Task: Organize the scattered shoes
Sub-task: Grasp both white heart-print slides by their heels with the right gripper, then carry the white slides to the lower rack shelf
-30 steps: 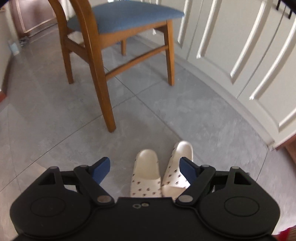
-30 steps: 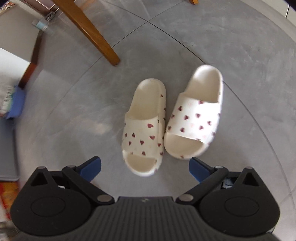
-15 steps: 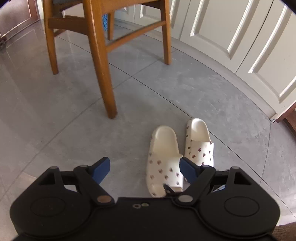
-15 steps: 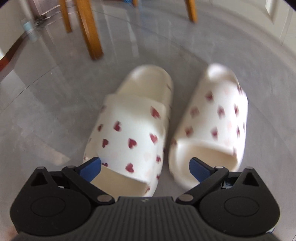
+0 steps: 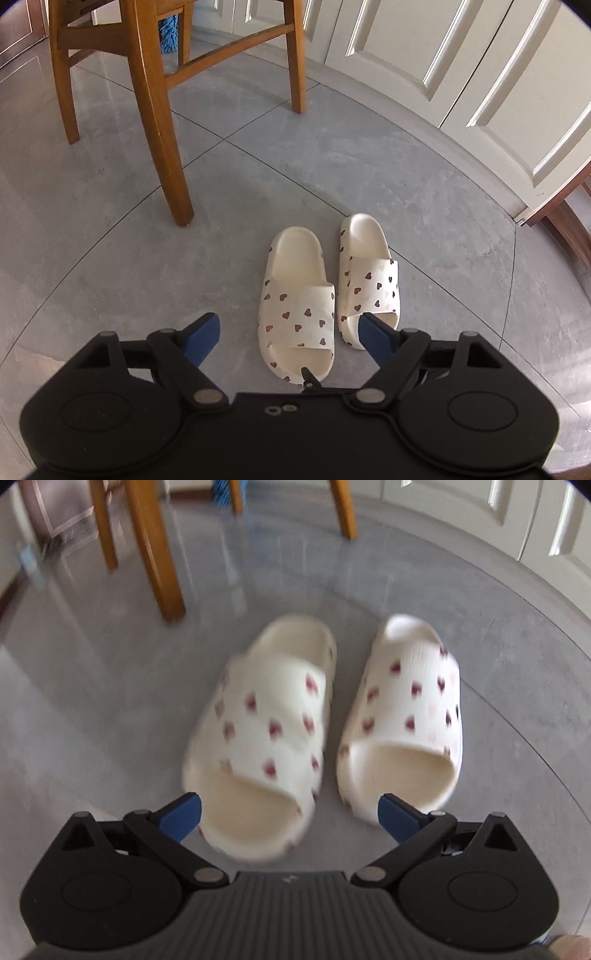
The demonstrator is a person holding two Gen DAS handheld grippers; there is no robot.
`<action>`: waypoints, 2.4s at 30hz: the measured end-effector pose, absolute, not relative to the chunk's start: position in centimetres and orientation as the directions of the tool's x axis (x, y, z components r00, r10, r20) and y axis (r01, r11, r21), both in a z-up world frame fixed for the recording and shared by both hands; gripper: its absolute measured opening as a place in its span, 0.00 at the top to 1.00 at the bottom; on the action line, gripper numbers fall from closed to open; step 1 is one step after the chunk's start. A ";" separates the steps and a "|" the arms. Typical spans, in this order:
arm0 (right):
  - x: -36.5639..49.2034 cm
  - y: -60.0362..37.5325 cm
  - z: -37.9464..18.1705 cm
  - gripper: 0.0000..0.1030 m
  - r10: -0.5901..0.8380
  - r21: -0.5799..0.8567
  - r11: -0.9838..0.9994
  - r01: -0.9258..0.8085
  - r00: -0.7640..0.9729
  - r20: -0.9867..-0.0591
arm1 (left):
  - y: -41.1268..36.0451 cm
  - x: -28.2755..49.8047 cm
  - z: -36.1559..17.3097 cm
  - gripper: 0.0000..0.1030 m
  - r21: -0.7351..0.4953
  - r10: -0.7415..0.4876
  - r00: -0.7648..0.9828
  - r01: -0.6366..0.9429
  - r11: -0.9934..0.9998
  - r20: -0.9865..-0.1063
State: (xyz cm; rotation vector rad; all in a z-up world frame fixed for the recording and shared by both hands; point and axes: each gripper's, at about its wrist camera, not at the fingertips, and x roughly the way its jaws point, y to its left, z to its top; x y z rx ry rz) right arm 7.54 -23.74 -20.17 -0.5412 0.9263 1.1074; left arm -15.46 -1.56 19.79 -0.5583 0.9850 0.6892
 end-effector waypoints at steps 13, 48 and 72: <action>11.5 -18.1 -21.0 0.00 0.568 0.159 0.610 -0.776 0.289 -0.770 | -1.2 -14.7 18.2 0.20 -0.103 0.233 0.370 -0.698 0.709 -0.899; 23.6 -23.3 -13.3 0.77 0.757 0.417 0.508 -0.754 0.159 -0.634 | -5.6 -6.7 22.1 0.20 -0.066 0.235 0.449 -0.560 0.826 -0.862; 44.2 -58.4 10.3 0.77 0.591 0.505 0.799 -0.326 0.577 -0.564 | -23.2 18.4 38.5 0.20 -0.089 0.012 0.647 -0.123 0.988 -0.762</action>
